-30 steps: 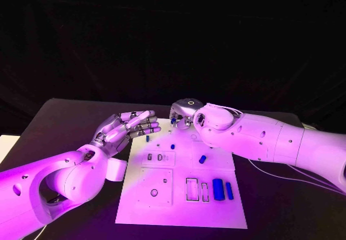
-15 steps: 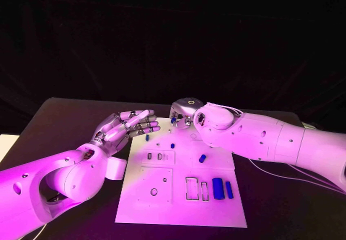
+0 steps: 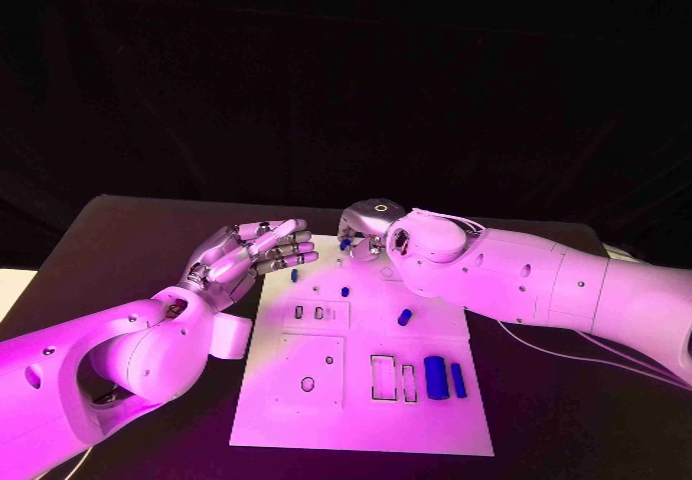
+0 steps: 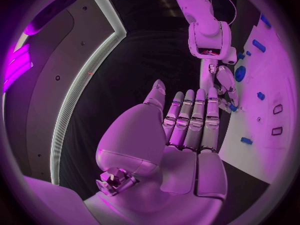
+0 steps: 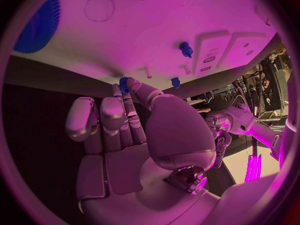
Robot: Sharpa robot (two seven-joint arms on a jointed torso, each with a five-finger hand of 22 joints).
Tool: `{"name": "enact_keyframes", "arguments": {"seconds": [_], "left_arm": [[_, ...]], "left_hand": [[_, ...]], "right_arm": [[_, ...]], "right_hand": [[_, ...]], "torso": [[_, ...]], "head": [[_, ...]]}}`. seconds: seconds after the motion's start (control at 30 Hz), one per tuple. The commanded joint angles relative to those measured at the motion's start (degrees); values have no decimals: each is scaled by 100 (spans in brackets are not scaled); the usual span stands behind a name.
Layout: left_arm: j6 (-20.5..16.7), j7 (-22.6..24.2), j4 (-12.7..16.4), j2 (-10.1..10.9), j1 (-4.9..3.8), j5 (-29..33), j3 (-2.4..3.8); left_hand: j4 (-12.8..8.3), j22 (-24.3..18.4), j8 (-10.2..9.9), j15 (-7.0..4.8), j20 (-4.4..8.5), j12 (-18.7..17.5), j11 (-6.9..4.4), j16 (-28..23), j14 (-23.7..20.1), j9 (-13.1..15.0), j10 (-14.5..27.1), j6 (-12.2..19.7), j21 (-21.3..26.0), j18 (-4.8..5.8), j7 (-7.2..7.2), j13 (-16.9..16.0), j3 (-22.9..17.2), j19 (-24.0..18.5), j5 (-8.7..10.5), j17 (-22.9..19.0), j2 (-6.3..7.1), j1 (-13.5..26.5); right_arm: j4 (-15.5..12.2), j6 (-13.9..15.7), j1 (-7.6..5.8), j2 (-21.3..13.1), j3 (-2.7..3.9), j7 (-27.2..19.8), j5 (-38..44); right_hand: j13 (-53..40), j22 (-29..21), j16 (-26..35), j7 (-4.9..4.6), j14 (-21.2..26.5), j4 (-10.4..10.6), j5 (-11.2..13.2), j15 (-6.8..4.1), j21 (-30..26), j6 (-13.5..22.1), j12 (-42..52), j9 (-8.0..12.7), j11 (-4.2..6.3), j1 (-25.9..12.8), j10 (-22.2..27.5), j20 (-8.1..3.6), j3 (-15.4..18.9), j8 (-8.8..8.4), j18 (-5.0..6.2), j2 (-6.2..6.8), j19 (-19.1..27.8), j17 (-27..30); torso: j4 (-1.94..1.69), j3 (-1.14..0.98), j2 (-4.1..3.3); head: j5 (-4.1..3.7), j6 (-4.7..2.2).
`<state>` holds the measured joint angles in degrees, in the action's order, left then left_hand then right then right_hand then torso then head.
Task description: Assemble the parts on the task board
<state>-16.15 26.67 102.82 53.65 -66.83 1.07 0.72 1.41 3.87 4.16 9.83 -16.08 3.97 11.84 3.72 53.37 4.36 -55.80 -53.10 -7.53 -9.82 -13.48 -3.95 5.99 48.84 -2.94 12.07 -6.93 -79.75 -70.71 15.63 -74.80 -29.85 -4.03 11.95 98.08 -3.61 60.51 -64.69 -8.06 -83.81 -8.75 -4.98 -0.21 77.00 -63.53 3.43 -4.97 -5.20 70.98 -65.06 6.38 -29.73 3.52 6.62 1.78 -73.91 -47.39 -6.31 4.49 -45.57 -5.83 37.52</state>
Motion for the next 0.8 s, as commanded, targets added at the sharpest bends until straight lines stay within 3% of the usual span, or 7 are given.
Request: {"name": "enact_keyframes", "arguments": {"seconds": [0.03,0.2,0.27,0.33,0.43,0.63,0.8], "left_arm": [[103,21,0,-15,-6,-13,5],[99,16,-5,-16,-6,-13,5],[99,14,-5,-16,-6,-13,5],[101,10,-5,-16,-6,-13,5],[104,5,-9,-18,-6,-13,5],[105,3,-21,-13,-6,-13,5],[98,-3,-27,3,-6,-13,5]], "left_hand": [[-27,-7,0,2,3,6,-12,15,49,7,-23,-19,17,-69,-107,8,9,28,-29,-7,-64,-12],[-33,-8,0,2,3,6,-13,15,58,7,-27,-21,24,-69,-106,9,6,25,-29,-29,-66,-11],[-33,-8,0,2,3,6,-13,15,58,7,-27,-21,24,-69,-106,9,6,25,-29,-29,-66,-11],[-33,-8,0,2,3,6,-13,15,58,7,-27,-21,24,-69,-106,9,6,25,-29,-29,-66,-11],[-33,-8,0,2,3,6,-13,15,58,7,-27,-21,24,-69,-106,9,6,25,-29,-29,-66,-11],[-34,-8,-1,2,3,5,-12,14,58,7,-25,-19,25,-68,-107,10,6,24,-28,-33,-65,-10],[-35,-8,-2,3,3,4,-12,13,58,7,-24,-18,26,-68,-107,10,6,23,-28,-37,-64,-10]], "right_arm": [[0,-112,17,6,-10,-30,53],[15,-104,18,17,-10,-14,50],[39,-74,18,27,-10,-11,40],[69,-41,18,39,-10,-10,24],[90,9,18,42,-10,-9,12],[-121,202,18,-158,-10,-17,-9],[-635,523,15,-668,1,-15,-213]], "right_hand": [[5,-18,41,-19,16,39,-35,45,-25,1,18,-9,-5,-40,35,0,-3,16,-68,41,61,24],[8,-161,154,-33,59,70,-29,53,-95,46,8,0,-17,-62,82,5,17,3,-40,77,146,194],[12,-564,495,-125,200,109,79,124,-316,330,7,66,-76,-76,396,38,76,3,37,181,389,649],[4,-1053,895,-217,328,155,142,194,-611,916,21,128,-187,-62,989,109,266,5,126,308,667,1155],[-7,-1395,1178,-141,342,235,125,231,-847,1358,51,120,-255,71,1449,171,565,7,171,323,792,1481],[-19,-1346,1163,-130,279,271,74,210,-831,1236,134,100,-220,183,1328,159,676,37,159,261,698,1451],[-26,-608,560,-131,26,323,-90,115,-413,847,399,72,-100,238,680,84,664,103,17,213,236,687]], "torso": [[-9,0,0],[-10,2,-1],[-5,6,1],[-2,8,1],[-8,4,0],[-3,2,3],[26,-4,0]], "head": [[-8,8],[-4,15],[-5,12],[-4,10],[-3,16],[-26,2],[-38,-44]]}}
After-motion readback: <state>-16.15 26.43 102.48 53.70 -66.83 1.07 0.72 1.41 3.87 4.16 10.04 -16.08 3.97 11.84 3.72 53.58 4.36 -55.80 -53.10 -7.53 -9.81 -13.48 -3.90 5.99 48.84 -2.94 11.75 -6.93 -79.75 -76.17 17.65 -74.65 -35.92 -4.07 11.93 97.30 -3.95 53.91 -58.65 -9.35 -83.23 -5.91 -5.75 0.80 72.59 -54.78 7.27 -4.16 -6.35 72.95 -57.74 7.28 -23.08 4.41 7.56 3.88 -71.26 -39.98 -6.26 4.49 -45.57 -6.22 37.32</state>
